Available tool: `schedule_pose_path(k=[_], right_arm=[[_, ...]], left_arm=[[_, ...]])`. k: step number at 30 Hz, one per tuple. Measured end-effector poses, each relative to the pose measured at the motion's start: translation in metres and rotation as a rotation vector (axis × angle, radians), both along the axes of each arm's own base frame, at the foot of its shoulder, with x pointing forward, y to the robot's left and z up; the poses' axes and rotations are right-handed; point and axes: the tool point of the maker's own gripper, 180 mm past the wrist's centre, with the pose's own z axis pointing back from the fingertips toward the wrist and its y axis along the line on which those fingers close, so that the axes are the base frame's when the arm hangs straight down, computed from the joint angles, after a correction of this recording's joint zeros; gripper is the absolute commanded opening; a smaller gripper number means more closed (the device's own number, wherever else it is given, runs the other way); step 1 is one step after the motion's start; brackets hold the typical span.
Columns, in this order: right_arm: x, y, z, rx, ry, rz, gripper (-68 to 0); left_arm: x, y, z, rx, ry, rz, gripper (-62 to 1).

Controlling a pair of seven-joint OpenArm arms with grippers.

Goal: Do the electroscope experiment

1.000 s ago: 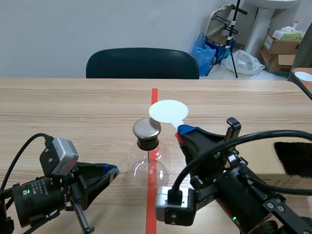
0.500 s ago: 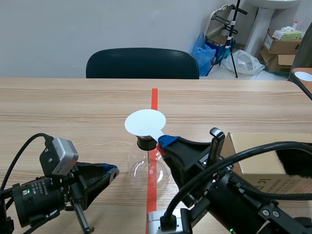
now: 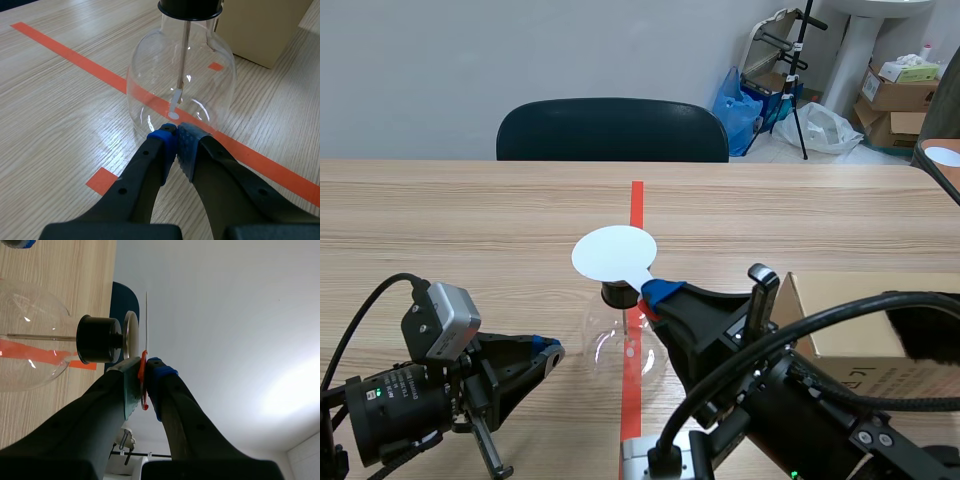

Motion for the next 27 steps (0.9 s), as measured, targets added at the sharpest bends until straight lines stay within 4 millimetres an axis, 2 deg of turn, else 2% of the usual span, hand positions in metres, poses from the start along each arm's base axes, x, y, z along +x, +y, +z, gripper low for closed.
schedule_pose_path(k=[9,13,27], right_arm=[[0.001,-0.001,0.0,0.0,0.0,-0.01,-66.2],[0.009,-0.009,0.0,0.001,-0.002,-0.068,-66.2],[0.045,-0.063,0.003,0.002,-0.016,-0.43,-66.2]], left_arm=[[0.0,0.0,0.0,0.0,0.0,0.0,-57.3],[0.0,0.0,0.0,0.0,0.0,0.0,-57.3],[0.0,0.0,0.0,0.0,0.0,0.0,-57.3]])
